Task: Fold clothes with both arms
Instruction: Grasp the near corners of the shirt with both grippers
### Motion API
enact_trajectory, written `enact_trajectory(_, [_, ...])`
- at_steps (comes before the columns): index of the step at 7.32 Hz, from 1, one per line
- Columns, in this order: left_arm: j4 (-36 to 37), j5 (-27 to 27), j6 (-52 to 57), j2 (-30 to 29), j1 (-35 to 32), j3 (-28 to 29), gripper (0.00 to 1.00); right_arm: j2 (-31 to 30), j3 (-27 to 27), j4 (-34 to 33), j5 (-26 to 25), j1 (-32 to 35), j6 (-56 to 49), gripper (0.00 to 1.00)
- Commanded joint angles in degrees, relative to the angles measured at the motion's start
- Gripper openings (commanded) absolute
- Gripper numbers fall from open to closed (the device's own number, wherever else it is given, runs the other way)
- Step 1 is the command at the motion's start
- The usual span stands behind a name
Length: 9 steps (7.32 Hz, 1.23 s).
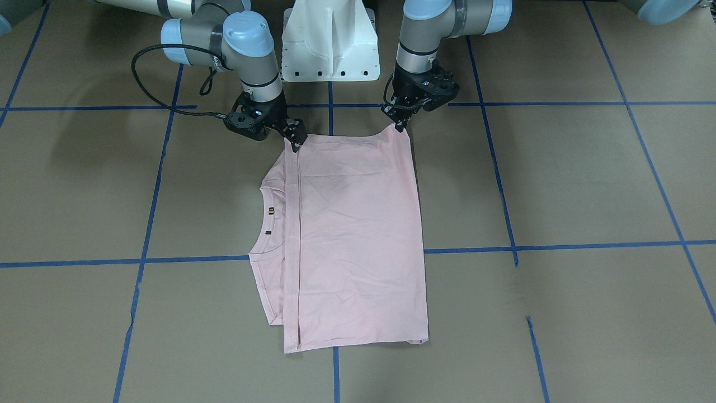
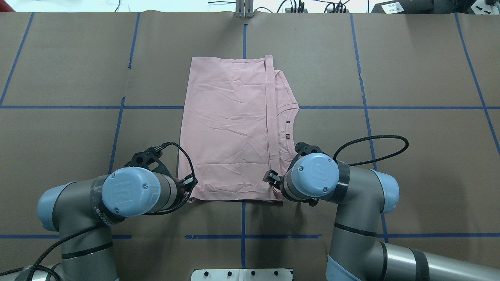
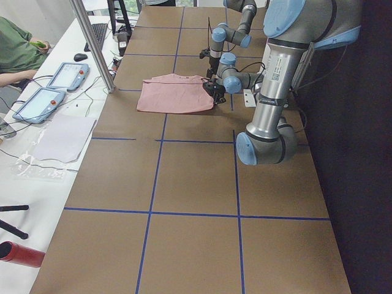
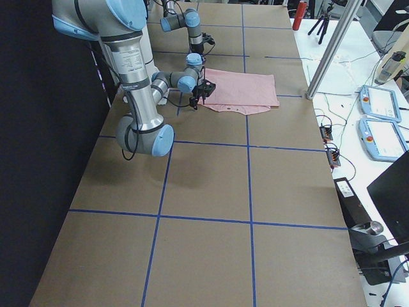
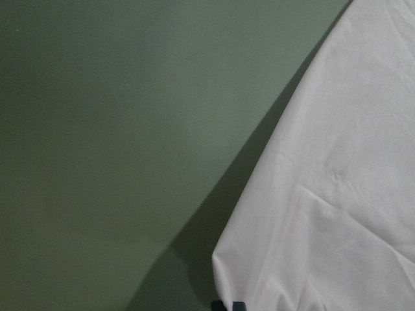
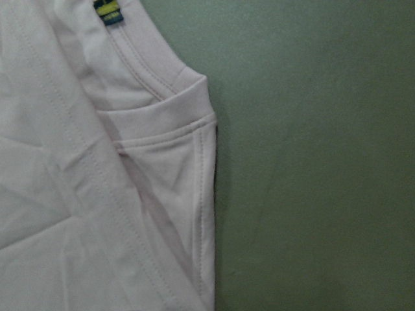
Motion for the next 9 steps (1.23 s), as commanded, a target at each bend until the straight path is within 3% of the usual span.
enact_trajectory(1, [-0.1,0.0,0.0,0.1,-0.1,0.0,0.00,0.8,-0.3,-1.0,0.0,-0.1,0.0,0.95])
enact_trajectory(2, [-0.1,0.0,0.0,0.1,-0.1,0.0,0.00,0.8,-0.4,-1.0,0.0,-0.1,-0.2,0.89])
enact_trajectory(7, [-0.1,-0.1,0.0,0.1,-0.1,-0.2,0.00,2.3,-1.5,-1.0,-0.1,-0.1,-0.7,0.89])
enact_trajectory(8, [-0.1,-0.1,0.0,0.1,-0.1,-0.3,0.00,2.3,-1.5,-1.0,-0.1,-0.1,-0.7,0.85])
enact_trajectory(9, [-0.1,-0.1,0.0,0.1,-0.1,-0.3,0.00,2.3,-1.5,-1.0,-0.1,-0.1,-0.7,0.71])
